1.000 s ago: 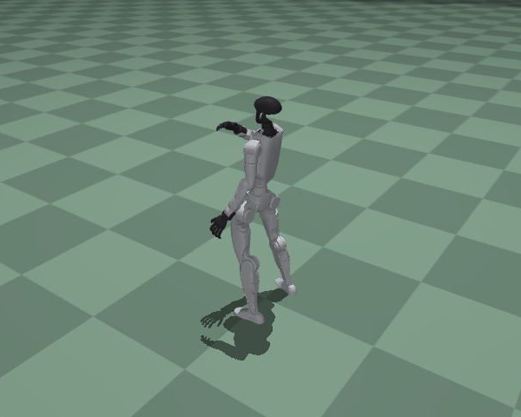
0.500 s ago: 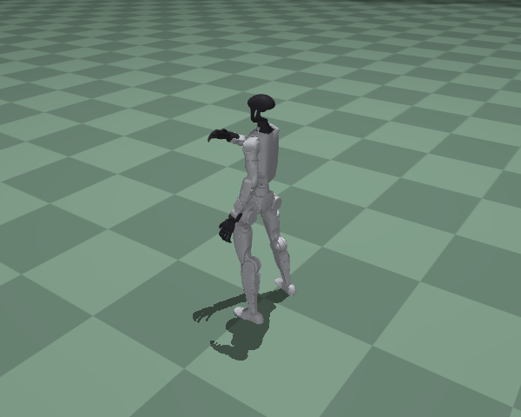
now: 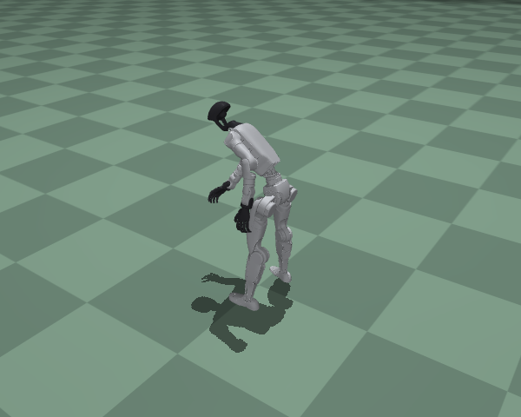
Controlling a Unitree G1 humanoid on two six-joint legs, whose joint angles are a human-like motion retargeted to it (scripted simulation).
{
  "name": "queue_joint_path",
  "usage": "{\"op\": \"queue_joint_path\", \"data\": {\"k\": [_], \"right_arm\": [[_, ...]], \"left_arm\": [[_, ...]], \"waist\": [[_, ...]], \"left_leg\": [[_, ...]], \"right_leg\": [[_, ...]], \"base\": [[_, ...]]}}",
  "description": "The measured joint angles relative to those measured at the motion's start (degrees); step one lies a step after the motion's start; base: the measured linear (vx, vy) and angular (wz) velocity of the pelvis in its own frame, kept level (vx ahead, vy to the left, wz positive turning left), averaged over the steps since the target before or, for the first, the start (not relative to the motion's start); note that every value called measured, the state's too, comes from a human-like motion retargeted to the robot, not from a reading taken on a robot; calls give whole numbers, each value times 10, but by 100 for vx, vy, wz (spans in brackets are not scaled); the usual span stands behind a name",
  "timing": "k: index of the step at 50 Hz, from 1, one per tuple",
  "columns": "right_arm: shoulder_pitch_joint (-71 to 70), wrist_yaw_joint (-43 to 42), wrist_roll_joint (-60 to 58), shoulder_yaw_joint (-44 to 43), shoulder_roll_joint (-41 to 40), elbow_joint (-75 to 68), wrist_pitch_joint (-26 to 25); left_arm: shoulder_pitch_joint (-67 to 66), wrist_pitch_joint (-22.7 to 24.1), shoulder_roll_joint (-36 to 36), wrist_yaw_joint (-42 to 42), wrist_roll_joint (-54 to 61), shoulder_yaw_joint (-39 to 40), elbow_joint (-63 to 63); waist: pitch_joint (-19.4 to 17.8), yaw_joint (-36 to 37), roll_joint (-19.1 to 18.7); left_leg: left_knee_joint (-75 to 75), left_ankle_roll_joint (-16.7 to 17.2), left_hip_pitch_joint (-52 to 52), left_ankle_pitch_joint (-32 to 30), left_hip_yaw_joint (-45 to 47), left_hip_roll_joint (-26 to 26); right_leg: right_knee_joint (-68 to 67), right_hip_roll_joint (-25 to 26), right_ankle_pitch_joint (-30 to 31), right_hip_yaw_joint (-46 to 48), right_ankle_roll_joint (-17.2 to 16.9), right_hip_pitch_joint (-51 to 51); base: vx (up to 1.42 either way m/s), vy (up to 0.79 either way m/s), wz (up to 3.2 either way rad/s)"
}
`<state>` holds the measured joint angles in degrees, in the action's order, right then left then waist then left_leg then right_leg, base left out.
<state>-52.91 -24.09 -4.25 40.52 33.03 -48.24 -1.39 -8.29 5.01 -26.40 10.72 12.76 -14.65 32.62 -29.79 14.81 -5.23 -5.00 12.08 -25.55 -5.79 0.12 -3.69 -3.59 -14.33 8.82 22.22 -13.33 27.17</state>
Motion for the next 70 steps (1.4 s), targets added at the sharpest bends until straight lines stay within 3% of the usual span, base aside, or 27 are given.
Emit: {"op": "queue_joint_path", "data": {"k": [7, 12, 15, 18, 25, 30, 33, 37, 40, 45, 52, 55, 60, 70], "right_arm": [[-188, 19, -9, 49, 42, -237, -45], [-303, -33, -50, 105, 82, -272, -65], [-368, -58, -98, 126, 107, -261, -63], [-446, -51, -121, 176, 122, -271, -65], [-516, 0, -143, 247, 150, -327, -66], [-524, -56, -174, 263, 167, -337, -89], [-510, -106, -202, 265, 161, -334, -110], [-472, -164, -196, 228, 127, -325, -125], [-425, -201, -157, 168, 88, -311, -123], [-293, -229, -111, 58, 14, -264, -112], [-114, -206, -81, -39, -41, -117, -73], [-36, -181, -40, -57, -47, -23, -49], [92, -97, 45, -91, -33, 159, 10], [245, 50, 105, -163, 35, 483, 52]], "left_arm": [[-31, 21, -28, 19, 117, -46, -54], [-85, 13, -47, 15, 133, -29, -55], [-115, 13, -41, -19, 85, -18, -49], [-116, 13, -47, -30, 88, -30, -46], [-126, 18, -76, -52, 138, -89, -61], [-112, 27, -71, -22, 164, -104, -63], [-103, 32, -61, -5, 162, -97, -57], [-91, 33, -41, -3, 158, -67, -36], [-84, 31, -27, -8, 152, -41, -15], [-83, 18, -5, -13, 118, -15, 31], [-53, 3, 23, -8, 56, 21, 93], [-41, -9, 24, 15, 61, 24, 111], [-27, -31, 28, 26, 43, 33, 148], [-18, -55, 55, 26, -9, 58, 172]], "waist": [[0, 12, -44], [0, 10, -51], [0, -3, -40], [0, -8, -36], [0, 9, -96], [0, 21, -123], [0, 22, -110], [0, 10, -63], [0, -9, -19], [0, -38, 7], [2, -56, 42], [12, -69, 53], [70, -58, 78], [129, -47, 74]], "left_leg": [[0, 12, -237, -61, -43, -3], [8, 21, -378, -91, -64, 4], [136, 29, -513, -41, -37, 34], [188, 29, -608, -33, -35, 46], [200, 29, -644, -53, -62, 72], [187, 29, -644, -63, -65, 80], [180, 29, -644, -64, -55, 69], [187, 29, -642, -53, -29, 47], [183, 29, -619, -46, -1, 35], [187, 29, -496, -20, 9, 22], [219, 29, -308, 42, 15, 6], [165, 9, -190, 36, -1, 13], [127, -15, -57, 52, 16, 15], [111, -23, 183, 117, 31, 8]], "right_leg": [[-53, -10, 26, 32, 13, 236], [-142, -38, 22, 40, -5, 400], [-246, -84, 3, 20, -17, 529], [-285, -102, 2, 14, -17, 616], [-310, -132, 5, 50, -17, 628], [-310, -140, 8, 60, -17, 628], [-283, -123, 23, 57, -17, 628], [-246, -92, 45, 39, -17, 628], [-238, -79, 49, 10, -17, 626], [-208, -60, 39, 4, -17, 496], [-207, -49, -9, -13, -17, 299], [-190, -53, -29, -14, -17, 194], [-171, -46, -51, -35, -9, 85], [-141, -33, -110, -41, -2, -153]], "base": [[-20, -2, 53], [-11, -1, 54], [-9, 9, 88], [-6, 7, 78], [-1, 6, 47], [2, 3, 21], [0, -1, -55], [-1, -4, -83], [0, -4, -66], [7, -2, -76], [14, -3, -47], [20, -3, -5], [20, 2, -39], [23, 1, -25]]}}
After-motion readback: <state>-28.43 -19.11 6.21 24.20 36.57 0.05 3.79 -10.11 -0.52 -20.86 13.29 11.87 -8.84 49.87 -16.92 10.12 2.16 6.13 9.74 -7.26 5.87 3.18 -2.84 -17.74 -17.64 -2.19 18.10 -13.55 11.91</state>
